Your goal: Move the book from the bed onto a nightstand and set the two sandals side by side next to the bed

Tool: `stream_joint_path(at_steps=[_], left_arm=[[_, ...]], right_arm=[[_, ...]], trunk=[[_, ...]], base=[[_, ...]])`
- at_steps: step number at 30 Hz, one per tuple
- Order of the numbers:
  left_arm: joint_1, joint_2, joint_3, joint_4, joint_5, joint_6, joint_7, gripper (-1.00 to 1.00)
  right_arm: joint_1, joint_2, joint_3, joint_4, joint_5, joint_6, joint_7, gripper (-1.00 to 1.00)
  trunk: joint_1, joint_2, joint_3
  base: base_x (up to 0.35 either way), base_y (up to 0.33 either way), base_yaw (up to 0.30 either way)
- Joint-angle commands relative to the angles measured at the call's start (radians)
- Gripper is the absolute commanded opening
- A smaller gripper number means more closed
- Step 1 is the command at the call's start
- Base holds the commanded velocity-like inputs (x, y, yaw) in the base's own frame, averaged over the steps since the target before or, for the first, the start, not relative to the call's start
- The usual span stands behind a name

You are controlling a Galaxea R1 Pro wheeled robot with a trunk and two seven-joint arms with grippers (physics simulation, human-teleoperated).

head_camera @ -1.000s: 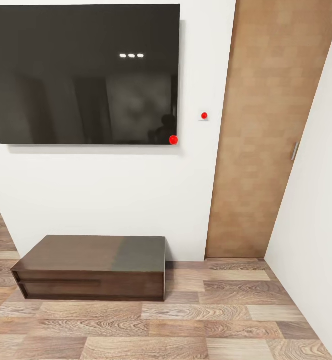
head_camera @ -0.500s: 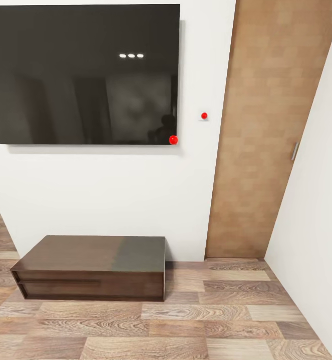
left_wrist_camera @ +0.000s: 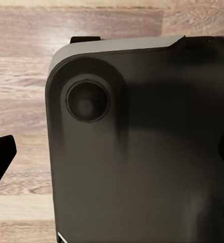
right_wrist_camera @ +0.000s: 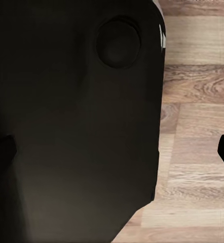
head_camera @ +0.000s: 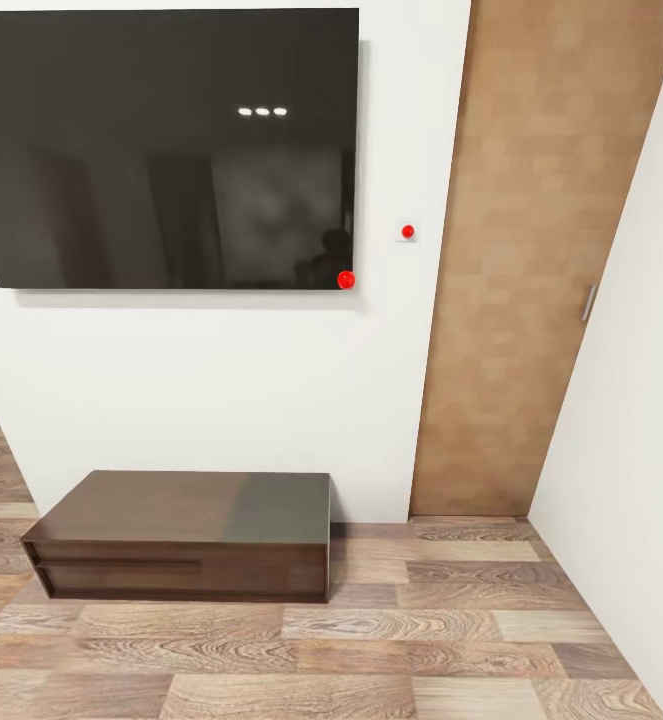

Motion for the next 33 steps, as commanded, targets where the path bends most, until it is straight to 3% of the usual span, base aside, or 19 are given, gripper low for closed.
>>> stream_joint_path(at_steps=[1,9,15,22,26,33], left_arm=[[-0.001,0.000,0.000,0.001,0.000,-0.003,-0.001,1.00],[-0.021,0.001,-0.001,-0.015,0.001,0.006,-0.003,1.00],[-0.057,0.002,0.000,-0.024,-0.001,0.029,-0.005,1.00],[-0.130,0.004,0.001,-0.051,-0.002,0.150,-0.040,1.00],[-0.148,0.005,0.000,-0.069,-0.001,0.194,-0.078,1.00],[-0.169,0.007,0.000,-0.170,0.001,0.302,-0.155,1.00]], right_arm=[[0.000,0.000,0.001,0.000,-0.001,0.000,0.000,1.00],[0.000,0.016,-0.004,-0.032,-0.003,-0.002,0.005,1.00],[0.000,0.045,-0.007,-0.123,-0.004,-0.001,0.007,1.00],[-0.008,0.099,-0.005,-0.252,0.000,0.014,0.009,1.00],[-0.022,0.109,-0.003,-0.280,0.002,0.038,0.009,1.00],[-0.089,0.121,0.000,-0.321,0.004,0.155,0.009,1.00]], trunk=[[0.000,0.000,-0.001],[0.000,0.000,-0.001],[0.000,0.000,-0.001],[0.000,0.000,-0.001],[0.000,0.000,-0.001],[0.000,0.000,-0.001]], base=[[0.000,0.000,0.000],[0.000,0.000,0.000],[0.000,0.000,0.000],[0.000,0.000,0.000],[0.000,0.000,0.000],[0.000,0.000,0.000]])
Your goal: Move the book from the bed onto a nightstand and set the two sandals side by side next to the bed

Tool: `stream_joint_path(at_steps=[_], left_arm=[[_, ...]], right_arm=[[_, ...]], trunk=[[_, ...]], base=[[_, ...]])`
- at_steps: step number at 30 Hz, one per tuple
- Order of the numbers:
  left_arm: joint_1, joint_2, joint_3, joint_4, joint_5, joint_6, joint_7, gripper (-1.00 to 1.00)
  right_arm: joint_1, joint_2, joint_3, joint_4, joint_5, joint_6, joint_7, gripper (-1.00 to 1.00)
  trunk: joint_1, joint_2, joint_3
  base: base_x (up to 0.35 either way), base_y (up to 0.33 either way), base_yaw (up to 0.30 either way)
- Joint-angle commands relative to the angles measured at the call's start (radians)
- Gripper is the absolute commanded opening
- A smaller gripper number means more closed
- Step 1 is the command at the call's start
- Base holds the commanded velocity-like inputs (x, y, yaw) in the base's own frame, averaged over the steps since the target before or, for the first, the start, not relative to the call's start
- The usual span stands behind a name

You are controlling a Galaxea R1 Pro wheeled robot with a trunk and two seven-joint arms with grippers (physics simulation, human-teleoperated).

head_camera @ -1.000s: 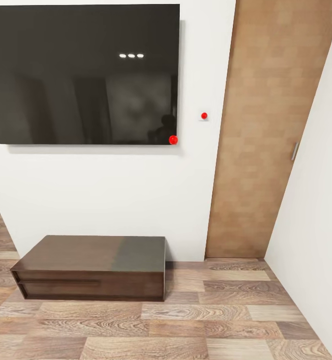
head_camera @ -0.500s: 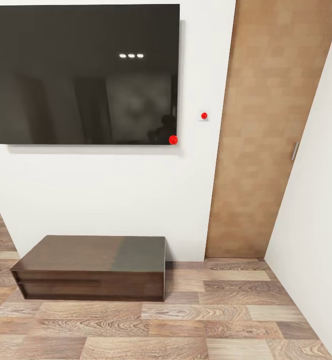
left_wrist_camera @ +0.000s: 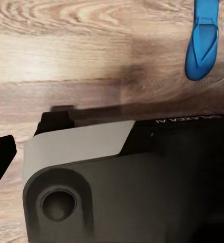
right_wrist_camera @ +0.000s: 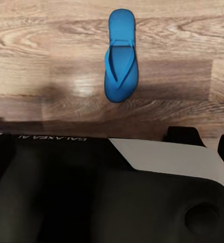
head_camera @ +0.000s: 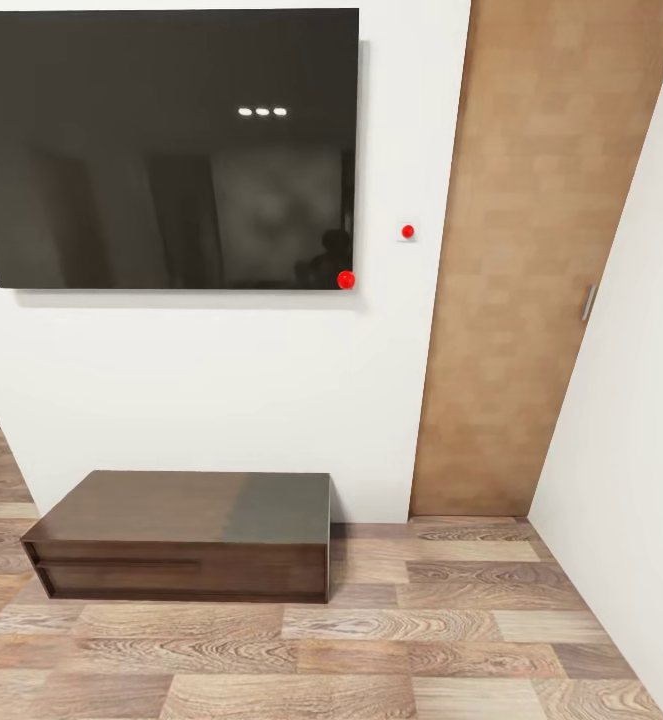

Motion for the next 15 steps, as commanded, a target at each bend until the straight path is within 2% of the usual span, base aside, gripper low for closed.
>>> stream_joint_path(at_steps=[1,6,15], left_arm=[[-0.002,0.000,0.001,-0.030,0.000,0.026,-0.011,1.00],[-0.006,-0.001,0.005,-0.131,0.000,0.080,-0.029,1.00],[-0.008,-0.006,0.004,-0.211,-0.001,0.132,-0.037,1.00]], right_arm=[[-0.015,0.001,0.001,-0.006,0.000,0.030,0.001,1.00],[-0.068,0.004,0.002,-0.017,0.001,0.084,0.000,1.00],[-0.124,0.006,0.003,-0.021,0.002,0.110,-0.005,1.00]], trunk=[[0.000,-0.001,-0.001],[0.000,-0.001,-0.001],[0.000,-0.001,-0.001]], base=[[0.000,0.000,0.000],[0.000,0.000,0.000],[0.000,0.000,0.000]])
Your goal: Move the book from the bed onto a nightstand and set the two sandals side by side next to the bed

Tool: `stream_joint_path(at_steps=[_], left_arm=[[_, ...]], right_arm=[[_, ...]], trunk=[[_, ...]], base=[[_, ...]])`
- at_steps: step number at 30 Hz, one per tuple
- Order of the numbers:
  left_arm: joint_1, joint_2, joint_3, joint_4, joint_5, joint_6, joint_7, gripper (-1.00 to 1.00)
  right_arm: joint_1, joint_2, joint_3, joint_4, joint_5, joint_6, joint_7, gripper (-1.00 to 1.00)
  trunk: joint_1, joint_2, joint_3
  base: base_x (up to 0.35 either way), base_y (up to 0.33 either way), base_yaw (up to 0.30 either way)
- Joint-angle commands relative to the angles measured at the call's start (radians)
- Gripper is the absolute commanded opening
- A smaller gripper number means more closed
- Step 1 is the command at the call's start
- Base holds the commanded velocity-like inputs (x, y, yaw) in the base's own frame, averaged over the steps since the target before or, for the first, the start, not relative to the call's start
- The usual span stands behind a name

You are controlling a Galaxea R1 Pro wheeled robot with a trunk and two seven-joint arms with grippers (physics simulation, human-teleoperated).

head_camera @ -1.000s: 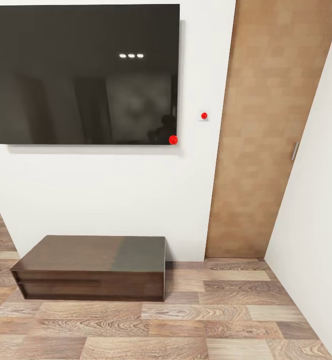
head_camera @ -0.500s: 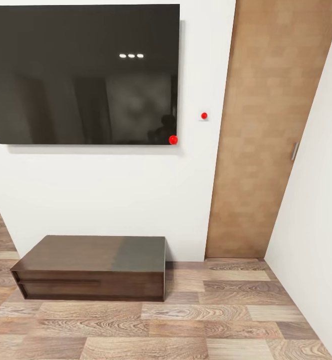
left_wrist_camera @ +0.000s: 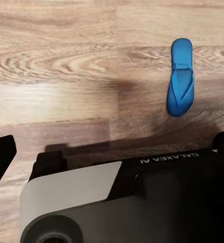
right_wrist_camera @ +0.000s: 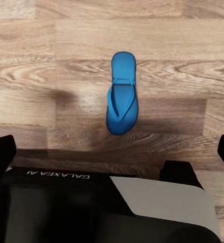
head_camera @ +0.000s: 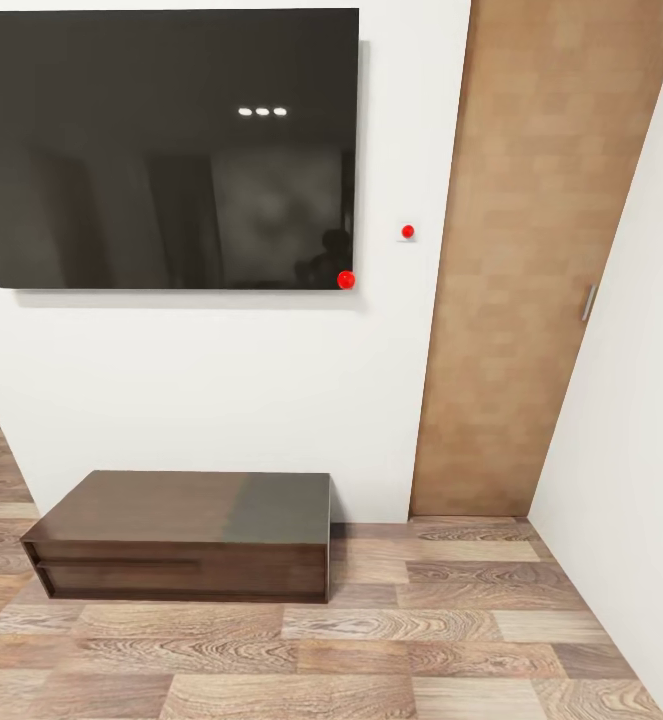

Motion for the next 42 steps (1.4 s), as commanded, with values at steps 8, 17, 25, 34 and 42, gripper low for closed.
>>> stream_joint_path(at_steps=[8,17,25,34,42], left_arm=[[-0.001,0.000,-0.003,-0.101,-0.002,0.084,-0.005,1.00],[-0.002,0.001,0.000,-0.261,0.001,0.196,-0.008,1.00],[-0.012,0.000,0.003,-0.351,0.002,0.239,-0.007,1.00],[-0.055,0.002,0.005,-0.377,0.002,0.252,-0.003,1.00],[-0.093,0.005,0.007,-0.380,0.005,0.251,0.001,1.00]], right_arm=[[-0.035,-0.001,0.002,-0.004,0.001,0.012,-0.003,1.00],[-0.058,-0.002,0.006,-0.004,0.001,0.013,-0.004,1.00],[-0.065,-0.002,0.007,-0.004,0.001,0.012,-0.005,1.00],[-0.066,-0.003,0.007,-0.003,0.001,-0.001,-0.005,1.00],[-0.067,-0.004,0.008,0.006,0.002,-0.070,-0.006,1.00]], trunk=[[0.000,-0.001,-0.001],[0.000,-0.001,-0.001],[0.000,-0.001,-0.001],[0.000,-0.001,-0.001],[0.000,-0.001,-0.001]], base=[[0.000,0.000,0.000],[0.000,0.000,0.000],[0.000,0.000,0.000],[0.000,0.000,0.000],[0.000,0.000,0.000]])
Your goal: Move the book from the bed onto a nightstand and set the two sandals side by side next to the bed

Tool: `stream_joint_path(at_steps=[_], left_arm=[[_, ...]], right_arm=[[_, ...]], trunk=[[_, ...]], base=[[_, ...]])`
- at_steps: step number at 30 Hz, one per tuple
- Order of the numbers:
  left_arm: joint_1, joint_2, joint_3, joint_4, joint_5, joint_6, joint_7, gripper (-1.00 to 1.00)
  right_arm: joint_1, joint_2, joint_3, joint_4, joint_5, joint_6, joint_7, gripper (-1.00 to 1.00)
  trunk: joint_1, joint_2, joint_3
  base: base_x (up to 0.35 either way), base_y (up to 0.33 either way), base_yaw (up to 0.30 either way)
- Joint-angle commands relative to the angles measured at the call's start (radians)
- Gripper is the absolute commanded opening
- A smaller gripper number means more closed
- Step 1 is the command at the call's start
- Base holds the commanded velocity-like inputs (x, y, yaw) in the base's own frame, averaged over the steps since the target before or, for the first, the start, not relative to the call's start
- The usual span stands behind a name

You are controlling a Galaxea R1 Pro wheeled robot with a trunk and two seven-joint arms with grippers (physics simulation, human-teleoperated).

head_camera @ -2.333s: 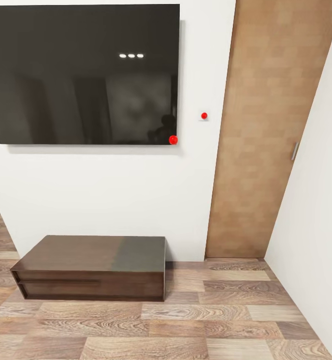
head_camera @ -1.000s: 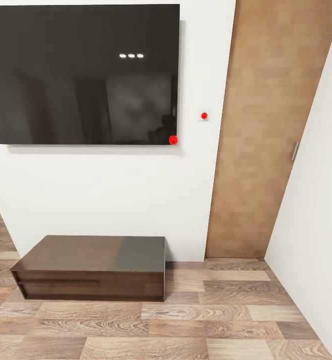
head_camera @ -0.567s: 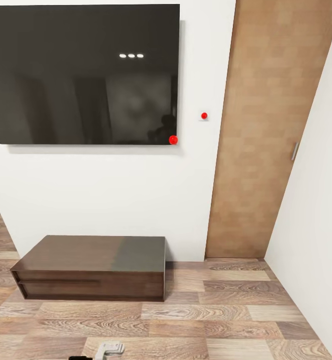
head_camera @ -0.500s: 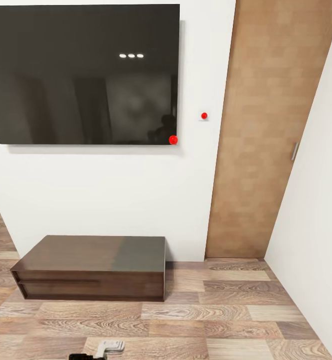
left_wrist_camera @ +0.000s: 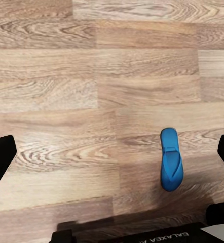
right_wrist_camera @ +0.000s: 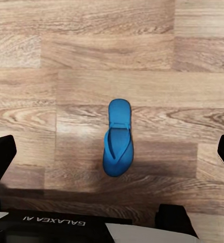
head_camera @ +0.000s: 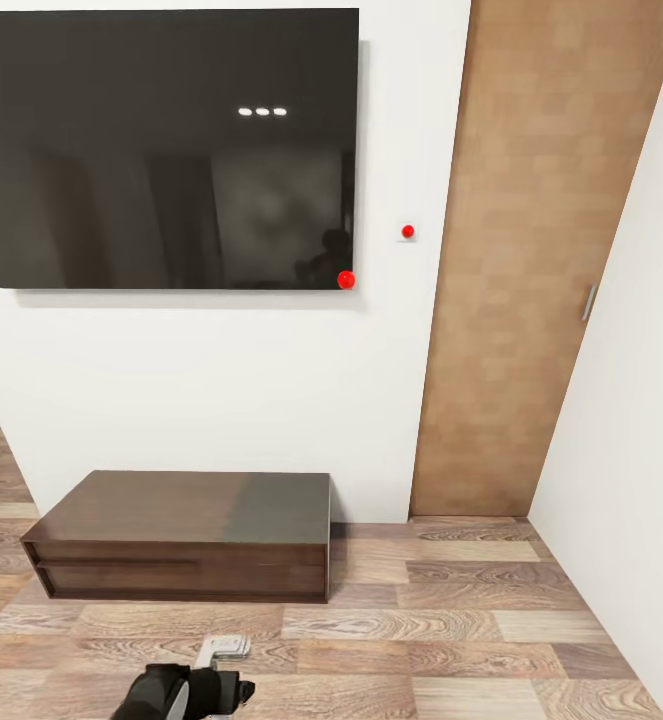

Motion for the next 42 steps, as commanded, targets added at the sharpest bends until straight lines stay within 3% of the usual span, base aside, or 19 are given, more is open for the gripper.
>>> stream_joint_path(at_steps=[1,9,17,25,31,42], left_arm=[[-0.005,0.000,0.001,-0.001,0.002,0.004,-0.002,1.00],[-0.022,0.002,0.001,-0.056,0.016,0.031,-0.004,1.00],[-0.031,0.004,0.000,-0.285,0.021,0.214,-0.008,1.00],[-0.032,0.003,-0.002,-0.433,0.019,0.316,-0.010,1.00],[-0.032,0.003,-0.002,-0.496,0.016,0.371,-0.008,1.00],[-0.035,0.004,-0.001,-0.537,0.012,0.427,-0.003,1.00]], right_arm=[[0.000,0.000,0.002,-0.001,0.000,-0.006,-0.001,1.00],[0.000,-0.002,0.001,0.003,0.000,-0.037,-0.002,1.00],[0.000,-0.003,0.002,0.004,0.000,-0.049,-0.002,1.00],[0.000,-0.004,0.000,0.004,-0.001,-0.053,-0.003,1.00],[0.000,-0.004,0.000,0.005,-0.001,-0.054,-0.003,1.00],[0.000,-0.004,0.000,0.006,-0.001,-0.055,-0.003,1.00]], trunk=[[0.000,-0.001,-0.001],[0.000,-0.001,-0.001],[0.000,-0.001,-0.001],[0.000,-0.001,-0.001],[0.000,-0.001,-0.001],[0.000,-0.001,-0.001]], base=[[0.000,0.000,0.000],[0.000,0.000,0.000],[0.000,0.000,0.000],[0.000,0.000,0.000],[0.000,0.000,0.000],[0.000,0.000,0.000]])
